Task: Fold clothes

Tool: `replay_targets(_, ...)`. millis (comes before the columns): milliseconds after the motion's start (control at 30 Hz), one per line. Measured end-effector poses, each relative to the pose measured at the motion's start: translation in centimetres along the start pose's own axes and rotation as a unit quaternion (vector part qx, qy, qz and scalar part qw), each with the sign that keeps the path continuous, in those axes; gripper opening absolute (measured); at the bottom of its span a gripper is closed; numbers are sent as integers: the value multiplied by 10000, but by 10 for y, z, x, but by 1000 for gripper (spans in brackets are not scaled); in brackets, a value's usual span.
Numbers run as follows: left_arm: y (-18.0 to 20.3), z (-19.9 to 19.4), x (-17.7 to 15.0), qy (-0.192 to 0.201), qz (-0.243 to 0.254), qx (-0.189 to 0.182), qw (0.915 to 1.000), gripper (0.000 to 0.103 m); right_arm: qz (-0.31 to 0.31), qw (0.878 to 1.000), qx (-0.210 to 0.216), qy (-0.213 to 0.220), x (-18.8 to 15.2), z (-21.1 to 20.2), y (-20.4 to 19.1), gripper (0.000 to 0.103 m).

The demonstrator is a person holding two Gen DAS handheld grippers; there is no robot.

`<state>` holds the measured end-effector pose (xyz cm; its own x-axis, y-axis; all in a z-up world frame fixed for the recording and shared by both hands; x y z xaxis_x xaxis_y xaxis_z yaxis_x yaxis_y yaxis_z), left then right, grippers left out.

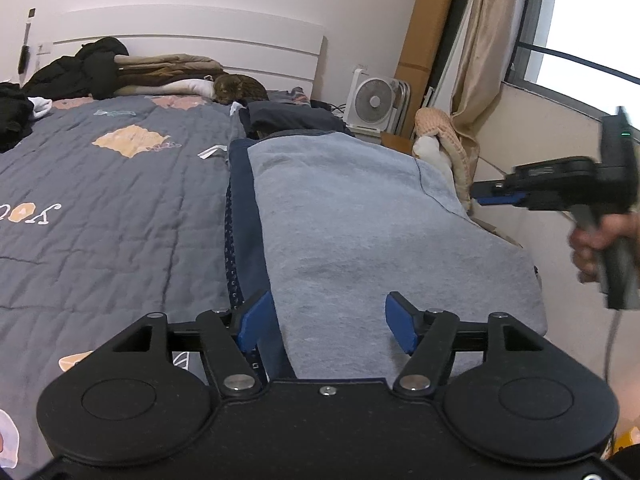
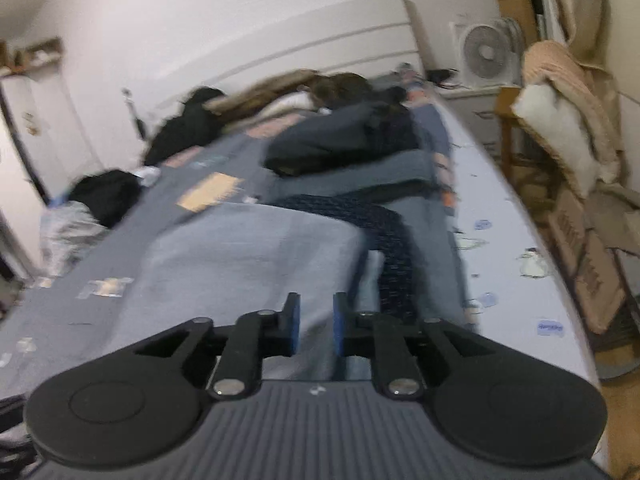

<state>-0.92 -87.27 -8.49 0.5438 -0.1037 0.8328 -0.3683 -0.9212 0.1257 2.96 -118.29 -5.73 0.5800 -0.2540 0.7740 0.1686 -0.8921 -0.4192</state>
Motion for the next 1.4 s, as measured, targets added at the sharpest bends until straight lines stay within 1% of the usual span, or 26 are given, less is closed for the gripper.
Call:
replay_targets(33,0,0,0,-8,0,1,10000,63,1,10000,69,-2,-5,-7,-6,26)
replay_targets(67,0,0,0,-23,-19,1,10000,63,2,9999,138,-3,-11,-14,-12,29)
replay_targets(100,0,0,0,-37,-22,4,10000,63,-6,9998,196,-9,-16,-21,-18,35)
replay_targets(133,1,0,-1,-33,-6,38,10000,63,-67,9998,181,-39,-24,-24,-25,37)
replay_targets(267,2,2,-4,-34,83,231,9997,63,-274,9993,130,-232,-55,-31,-43,38)
replay_targets(367,3,6,-8,-197,260,328,9989,63,-620,9971,-188,-398,-77,-26,-45,38)
replay_targets(400,4,8,-10,-270,349,334,9985,63,-754,9956,-307,-471,-83,-24,-44,38)
replay_targets(433,3,6,-11,-319,438,281,9981,63,-782,9954,-330,-447,-88,-24,-41,39)
replay_targets(533,1,0,-14,-465,693,112,9964,62,-537,9976,-261,-340,-97,-31,-31,40)
replay_targets(567,0,-3,-15,-504,696,-23,9963,61,-410,9984,-232,-313,-100,-34,-30,40)
replay_targets(600,-1,-5,-16,-553,659,-173,9961,58,-297,9989,-203,-287,-102,-37,-28,40)
replay_targets(633,0,-5,-17,-619,623,-321,9956,49,-275,9991,-182,-274,-107,-40,-29,40)
replay_targets(667,2,-5,-19,-618,680,-311,9953,44,-244,9992,-155,-261,-112,-43,-29,40)
replay_targets(700,5,-4,-21,-618,737,-300,9949,41,-158,9995,-92,-245,-116,-45,-28,40)
replay_targets(733,7,-3,-22,-620,793,-285,9945,35,-72,9997,-35,-228,-120,-47,-27,40)
replay_targets(767,9,-1,-24,-640,845,-241,9941,34,11,9998,-17,-209,-124,-47,-27,40)
replay_targets(867,14,6,-31,-702,1004,-107,9924,33,68,9999,-21,-144,-133,-46,-25,40)
replay_targets(933,17,9,-35,-747,1200,-19,9900,34,52,9999,-39,-102,-138,-44,-24,40)
replay_targets(1000,18,8,-35,-788,1308,55,9883,36,-80,9999,-81,-90,-142,-42,-26,42)
replay_targets(1067,13,-1,-28,-718,1075,1,9916,36,-127,9998,-111,-47,-144,-43,-28,42)
replay_targets(1133,7,-14,-18,-487,723,-140,9961,35,59,10000,-71,12,-143,-46,-25,43)
replay_targets(1200,4,-25,-8,-220,296,-491,9981,35,131,9999,-34,56,-143,-47,-22,43)
replay_targets(1233,4,-27,-5,-162,124,-691,9974,35,135,9999,-19,73,-144,-48,-22,44)
replay_targets(1300,4,-22,-4,-217,-223,-1099,9935,35,158,9998,-11,108,-145,-47,-20,45)
replay_targets(1367,0,-4,-7,-579,-652,-1506,9847,35,202,9997,-1,150,-147,-47,-18,48)
replay_targets(1400,-4,8,-10,-820,-923,-1678,9781,35,238,9996,5,170,-148,-46,-17,50)
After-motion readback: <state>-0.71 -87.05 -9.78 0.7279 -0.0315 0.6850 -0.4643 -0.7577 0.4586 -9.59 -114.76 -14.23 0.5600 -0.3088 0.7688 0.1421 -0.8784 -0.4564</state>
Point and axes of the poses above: each gripper's, at about its wrist camera, not at the fingertips, and z roughly the way its jaws point, y to its right, x to its top, the point moved 2 cm from there along z, roughly the way its jaws point, and after that the axes turned 10 degrees about x, right-handed, at the moved point
